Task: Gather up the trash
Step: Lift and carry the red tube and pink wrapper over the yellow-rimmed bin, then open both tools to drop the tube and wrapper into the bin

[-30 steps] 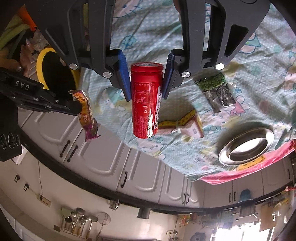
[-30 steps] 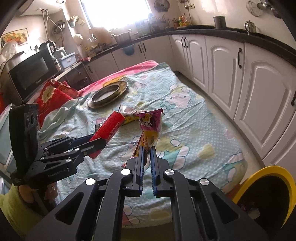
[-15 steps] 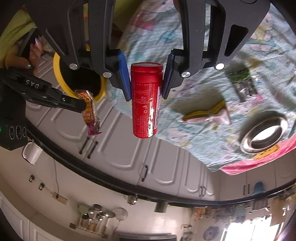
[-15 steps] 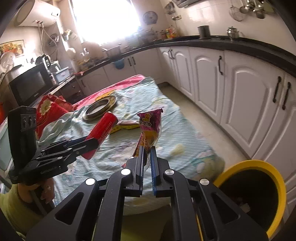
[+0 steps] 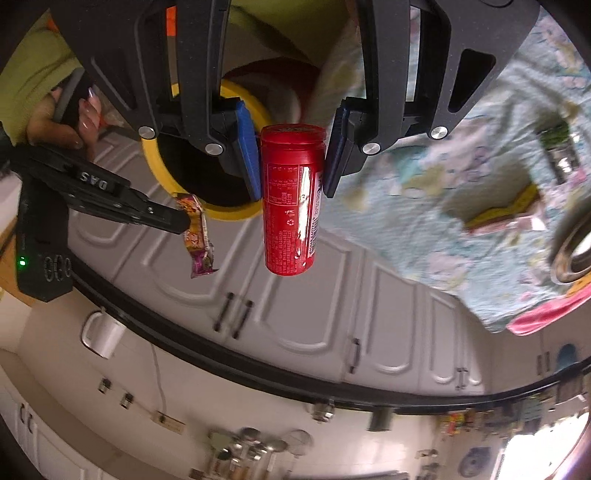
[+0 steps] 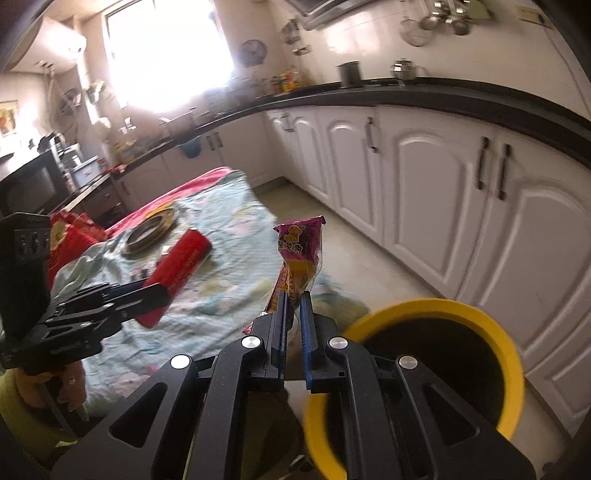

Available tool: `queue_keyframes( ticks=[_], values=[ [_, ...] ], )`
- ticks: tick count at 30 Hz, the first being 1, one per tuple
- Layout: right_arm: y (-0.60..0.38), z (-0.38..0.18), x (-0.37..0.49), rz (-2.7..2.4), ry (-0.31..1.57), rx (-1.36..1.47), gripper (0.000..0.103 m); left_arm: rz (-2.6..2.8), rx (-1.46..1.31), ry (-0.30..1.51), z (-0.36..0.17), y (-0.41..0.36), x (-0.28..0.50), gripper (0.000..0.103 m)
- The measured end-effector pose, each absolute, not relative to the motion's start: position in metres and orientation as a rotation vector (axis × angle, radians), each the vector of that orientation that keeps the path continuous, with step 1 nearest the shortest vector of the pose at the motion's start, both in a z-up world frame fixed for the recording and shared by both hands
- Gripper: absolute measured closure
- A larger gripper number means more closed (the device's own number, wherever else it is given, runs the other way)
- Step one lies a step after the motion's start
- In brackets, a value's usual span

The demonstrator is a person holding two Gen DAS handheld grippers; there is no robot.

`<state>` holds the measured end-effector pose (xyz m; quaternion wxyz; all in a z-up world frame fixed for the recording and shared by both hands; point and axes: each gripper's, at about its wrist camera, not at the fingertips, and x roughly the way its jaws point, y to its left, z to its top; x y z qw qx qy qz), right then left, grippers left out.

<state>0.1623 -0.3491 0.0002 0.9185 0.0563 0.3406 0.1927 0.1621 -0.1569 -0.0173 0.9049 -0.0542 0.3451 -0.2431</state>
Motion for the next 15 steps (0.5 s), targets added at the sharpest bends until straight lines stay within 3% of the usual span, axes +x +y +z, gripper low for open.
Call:
queue_keyframes(
  ticks=[15],
  values=[
    [-0.446,-0.054,0.142,0.168,0.768,0.165,0.096,-0.648,0.016,0.822,-0.054,-0.257,0.165,0.076]
  ],
)
